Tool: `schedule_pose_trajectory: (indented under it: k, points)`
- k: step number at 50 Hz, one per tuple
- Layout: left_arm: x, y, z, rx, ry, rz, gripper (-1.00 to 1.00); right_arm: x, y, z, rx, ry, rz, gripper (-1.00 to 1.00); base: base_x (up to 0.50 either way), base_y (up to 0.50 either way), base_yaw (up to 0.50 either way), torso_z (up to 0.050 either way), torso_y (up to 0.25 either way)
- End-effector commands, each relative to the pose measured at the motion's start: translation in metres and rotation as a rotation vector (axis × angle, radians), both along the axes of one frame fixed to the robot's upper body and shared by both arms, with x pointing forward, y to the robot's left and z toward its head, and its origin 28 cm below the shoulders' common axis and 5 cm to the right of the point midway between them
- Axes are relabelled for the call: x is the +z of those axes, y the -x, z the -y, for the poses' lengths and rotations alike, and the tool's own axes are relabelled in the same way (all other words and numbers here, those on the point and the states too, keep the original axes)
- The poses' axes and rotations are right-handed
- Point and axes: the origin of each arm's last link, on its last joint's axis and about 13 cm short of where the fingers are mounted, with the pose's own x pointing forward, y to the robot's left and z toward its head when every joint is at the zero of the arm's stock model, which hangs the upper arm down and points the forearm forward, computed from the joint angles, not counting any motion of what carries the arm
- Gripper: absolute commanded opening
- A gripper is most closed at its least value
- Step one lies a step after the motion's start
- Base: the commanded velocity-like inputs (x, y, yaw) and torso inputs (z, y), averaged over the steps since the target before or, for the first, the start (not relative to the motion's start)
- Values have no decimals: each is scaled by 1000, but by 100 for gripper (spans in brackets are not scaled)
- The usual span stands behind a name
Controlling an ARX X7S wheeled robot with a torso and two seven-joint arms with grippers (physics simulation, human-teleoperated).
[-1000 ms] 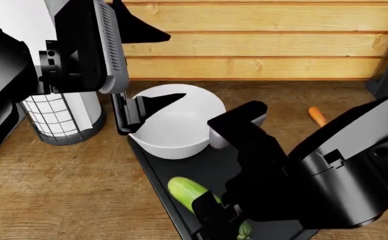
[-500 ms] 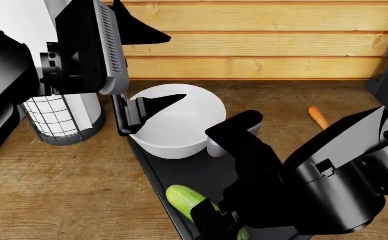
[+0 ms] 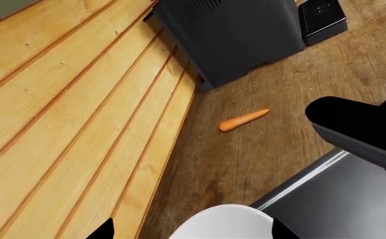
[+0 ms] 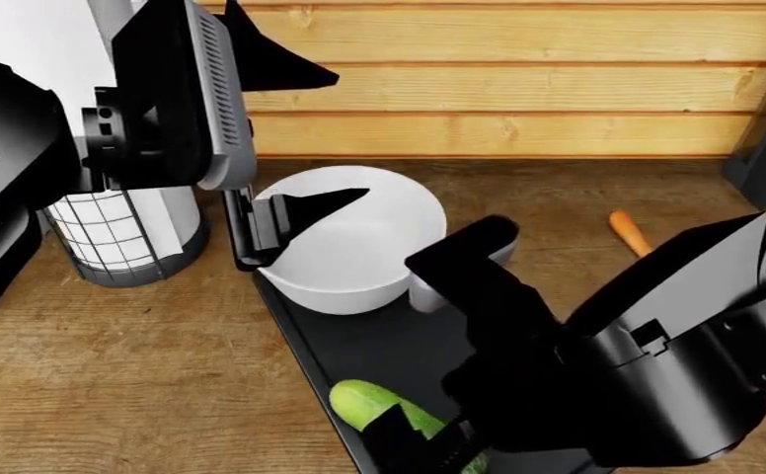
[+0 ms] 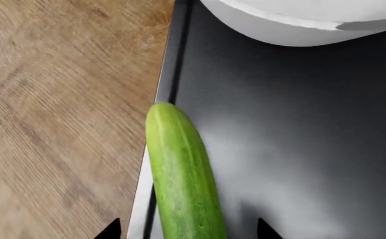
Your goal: Place the two vegetables and bowl onto the tray for setting up a vegetable dip station.
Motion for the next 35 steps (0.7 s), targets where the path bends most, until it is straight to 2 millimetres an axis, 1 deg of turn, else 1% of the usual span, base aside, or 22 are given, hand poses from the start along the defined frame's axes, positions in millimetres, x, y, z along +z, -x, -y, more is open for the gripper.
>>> schedule_pose_trajectory:
  k: [1, 3, 4, 5, 7, 9, 10, 11, 13, 14, 19, 22, 24, 25, 26, 27, 28, 30, 31, 34, 35]
  points:
    - [-1, -1, 0, -1, 3, 1, 100, 9, 6, 7, 17, -7, 24, 100, 0, 0, 0, 0, 0]
    - [-2, -1, 0, -2, 3, 0, 100, 18, 12, 15, 23, -29, 41, 100, 0, 0, 0, 0, 0]
    - [-2, -1, 0, -1, 3, -1, 100, 20, 16, 18, 57, -39, 43, 100, 0, 0, 0, 0, 0]
    - [-2, -1, 0, -1, 3, 0, 100, 23, 24, 26, 67, -21, 39, 100, 0, 0, 0, 0, 0]
    - [-1, -2, 0, -2, 3, 1, 100, 25, 25, 31, 47, -15, 36, 100, 0, 0, 0, 0, 0]
    - [-2, -2, 1, -5, 3, 0, 100, 33, 30, 40, 21, -20, 54, 100, 0, 0, 0, 0, 0]
    - [-2, -2, 2, -5, 3, 1, 100, 37, 31, 45, 21, 5, 92, 100, 0, 0, 0, 0, 0]
    - [-2, -2, 2, -7, 2, 1, 100, 40, 32, 48, 6, -7, 84, 100, 0, 0, 0, 0, 0]
    - [0, -3, 4, -10, 2, 3, 100, 41, 33, 56, -24, 20, 96, 100, 0, 0, 0, 0, 0]
    - [1, -3, 4, -11, 2, 5, 100, 42, 34, 57, -21, 15, 94, 100, 0, 0, 0, 0, 0]
    - [2, -1, 8, -23, 2, 11, 100, 45, 26, 65, -56, 27, 126, 100, 0, 0, 0, 0, 0]
    - [3, 0, 6, -15, 1, 10, 100, 50, 20, 75, -88, 62, 132, 100, 0, 0, 0, 0, 0]
    - [2, 0, 5, -11, -1, 9, 100, 55, 16, 82, -115, 53, 172, 100, 0, 0, 0, 0, 0]
    - [1, 0, 5, -10, 0, 8, 100, 56, 13, 86, -132, 87, 210, 100, 0, 0, 0, 0, 0]
    - [0, 0, 5, -11, -1, 6, 100, 65, 8, 90, -188, -1, 233, 100, 0, 0, 0, 0, 0]
    - [0, 0, 5, -10, -1, 5, 100, 67, 7, 92, -190, 13, 247, 100, 0, 0, 0, 0, 0]
    - [0, 0, 4, -9, 0, 6, 100, 71, 4, 97, -227, -2, 267, 100, 0, 0, 0, 0, 0]
    - [1, -1, 4, -8, 0, 8, 100, 69, 0, 102, -253, 5, 297, 100, 0, 0, 0, 0, 0]
    - [4, -1, 3, -5, -2, 16, 100, 67, -3, 109, -290, 7, 302, 100, 0, 0, 0, 0, 0]
    - [9, 0, 1, 2, 6, 30, 100, 63, -8, 119, -321, 17, 327, 100, 0, 0, 0, 0, 0]
    - [10, 0, -1, 7, 6, 33, 100, 59, -13, 126, -354, 22, 353, 100, 0, 0, 0, 0, 0]
